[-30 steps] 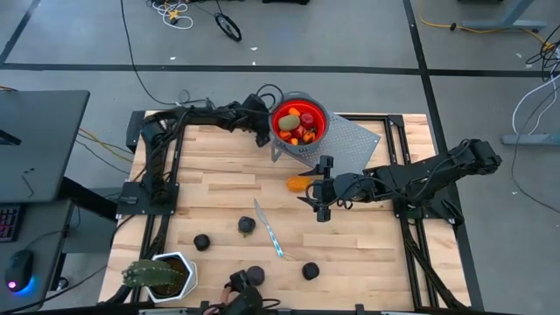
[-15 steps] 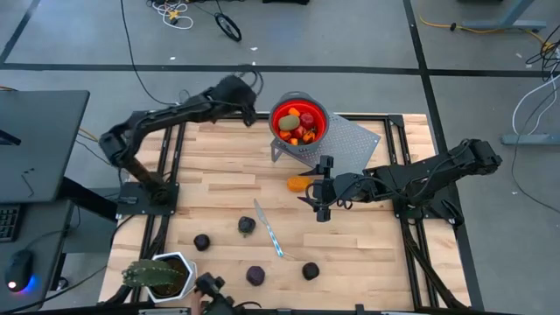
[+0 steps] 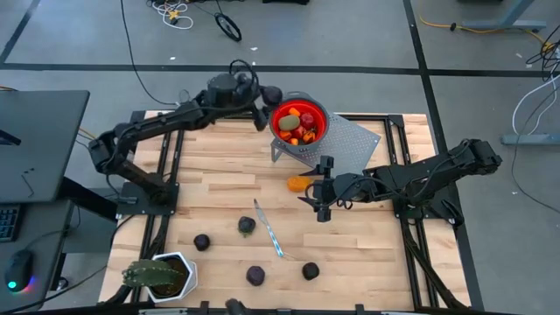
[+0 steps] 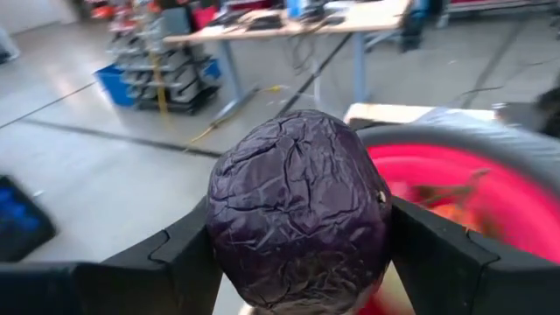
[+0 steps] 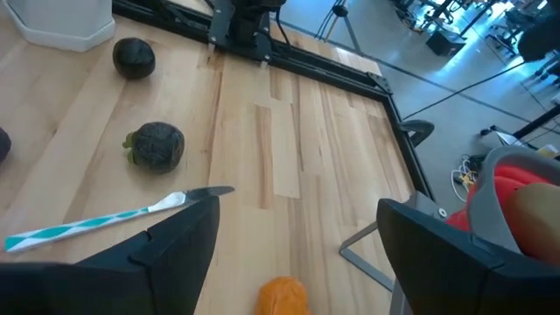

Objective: Pick & Place Fruit
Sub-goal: Put the mangosteen into the red strainer bowl

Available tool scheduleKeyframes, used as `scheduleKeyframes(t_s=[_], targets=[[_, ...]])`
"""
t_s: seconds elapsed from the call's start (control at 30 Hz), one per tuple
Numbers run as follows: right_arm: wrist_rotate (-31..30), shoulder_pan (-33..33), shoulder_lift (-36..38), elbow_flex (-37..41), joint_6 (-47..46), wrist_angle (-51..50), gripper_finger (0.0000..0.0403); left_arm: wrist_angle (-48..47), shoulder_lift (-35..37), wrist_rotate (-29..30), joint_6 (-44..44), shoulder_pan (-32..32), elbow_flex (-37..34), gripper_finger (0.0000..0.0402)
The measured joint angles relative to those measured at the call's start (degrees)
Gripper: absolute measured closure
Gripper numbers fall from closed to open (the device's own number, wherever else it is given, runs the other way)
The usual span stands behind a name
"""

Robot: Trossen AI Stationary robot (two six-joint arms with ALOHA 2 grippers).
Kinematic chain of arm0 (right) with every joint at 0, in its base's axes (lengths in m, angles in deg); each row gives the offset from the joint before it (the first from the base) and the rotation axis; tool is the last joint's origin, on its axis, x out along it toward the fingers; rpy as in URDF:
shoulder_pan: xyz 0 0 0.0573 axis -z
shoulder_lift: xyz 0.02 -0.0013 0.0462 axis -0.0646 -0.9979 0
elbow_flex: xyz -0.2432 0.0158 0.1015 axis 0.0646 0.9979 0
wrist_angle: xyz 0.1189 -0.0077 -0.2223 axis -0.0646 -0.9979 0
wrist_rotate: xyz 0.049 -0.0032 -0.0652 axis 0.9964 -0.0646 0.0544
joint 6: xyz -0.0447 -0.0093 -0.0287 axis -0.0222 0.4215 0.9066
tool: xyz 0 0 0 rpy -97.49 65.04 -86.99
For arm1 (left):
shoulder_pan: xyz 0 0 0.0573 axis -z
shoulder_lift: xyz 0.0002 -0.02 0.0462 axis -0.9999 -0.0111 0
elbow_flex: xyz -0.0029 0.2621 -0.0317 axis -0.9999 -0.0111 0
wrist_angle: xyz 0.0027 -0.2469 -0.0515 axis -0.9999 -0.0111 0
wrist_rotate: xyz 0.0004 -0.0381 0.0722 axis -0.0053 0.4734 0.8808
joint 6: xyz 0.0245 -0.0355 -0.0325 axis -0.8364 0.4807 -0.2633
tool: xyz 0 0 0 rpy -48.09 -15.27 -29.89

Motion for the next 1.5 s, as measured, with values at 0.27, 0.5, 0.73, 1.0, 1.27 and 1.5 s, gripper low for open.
scheduleKeyframes(t_s=[0.27,0.5,0.73,1.0,1.27,1.5], targets=[[0.0,0.0,0.0,0.0,0.0,-0.3,0.0085,2.4,-3.0,1.8,1.7,3.8,-0.1,0.0114],[0.1,-0.1,0.0,0.0,0.0,0.2,0.0085,9.7,-7.7,3.0,2.5,3.8,-0.1,0.0099],[0.1,-0.1,0.0,0.0,0.6,-0.2,0.0085,11.8,-7.6,2.4,3.0,3.8,0.0,0.0063],[0.1,-0.1,0.0,0.0,0.4,-0.1,0.0085,10.1,-7.3,3.6,3.2,4.5,0.0,0.0050],[0.0,-0.1,0.0,0.0,0.6,-0.7,0.0085,9.3,-6.0,7.3,1.7,5.0,0.0,0.0053],[0.0,-0.1,0.0,0.0,0.6,-1.5,0.0085,-4.1,2.7,10.7,3.7,7.0,0.0,0.0064]])
